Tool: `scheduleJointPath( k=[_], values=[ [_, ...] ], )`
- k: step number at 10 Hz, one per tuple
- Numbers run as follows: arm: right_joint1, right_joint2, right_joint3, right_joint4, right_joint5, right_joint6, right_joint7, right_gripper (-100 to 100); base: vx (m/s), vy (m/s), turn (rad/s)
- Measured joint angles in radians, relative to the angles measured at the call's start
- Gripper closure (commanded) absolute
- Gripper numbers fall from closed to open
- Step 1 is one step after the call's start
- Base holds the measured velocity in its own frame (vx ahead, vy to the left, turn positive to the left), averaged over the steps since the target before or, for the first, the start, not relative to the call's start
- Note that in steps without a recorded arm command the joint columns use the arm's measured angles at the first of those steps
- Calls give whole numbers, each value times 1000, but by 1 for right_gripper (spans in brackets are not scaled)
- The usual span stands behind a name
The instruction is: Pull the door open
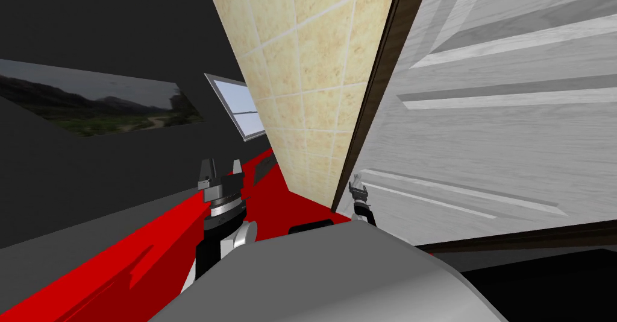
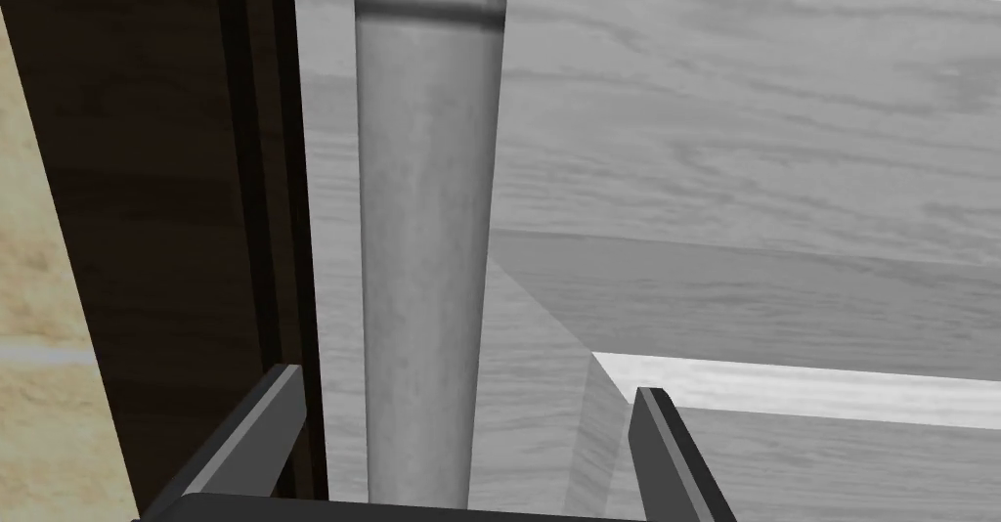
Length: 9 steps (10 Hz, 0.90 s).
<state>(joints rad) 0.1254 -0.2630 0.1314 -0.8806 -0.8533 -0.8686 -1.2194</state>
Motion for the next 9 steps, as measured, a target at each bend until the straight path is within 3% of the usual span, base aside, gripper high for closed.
scheduleJointPath(
  k=[1, 6, 9],
  values=[
    [1, 0, 1, 2, 0, -3, -3, 100, -17, 7, 14],
    [-1, 3, 4, 0, 1, 4, 0, 100, -9, 11, 5],
    [5, -9, 10, 5, 5, -4, -16, 100, -136, 58, 41]
  ],
)
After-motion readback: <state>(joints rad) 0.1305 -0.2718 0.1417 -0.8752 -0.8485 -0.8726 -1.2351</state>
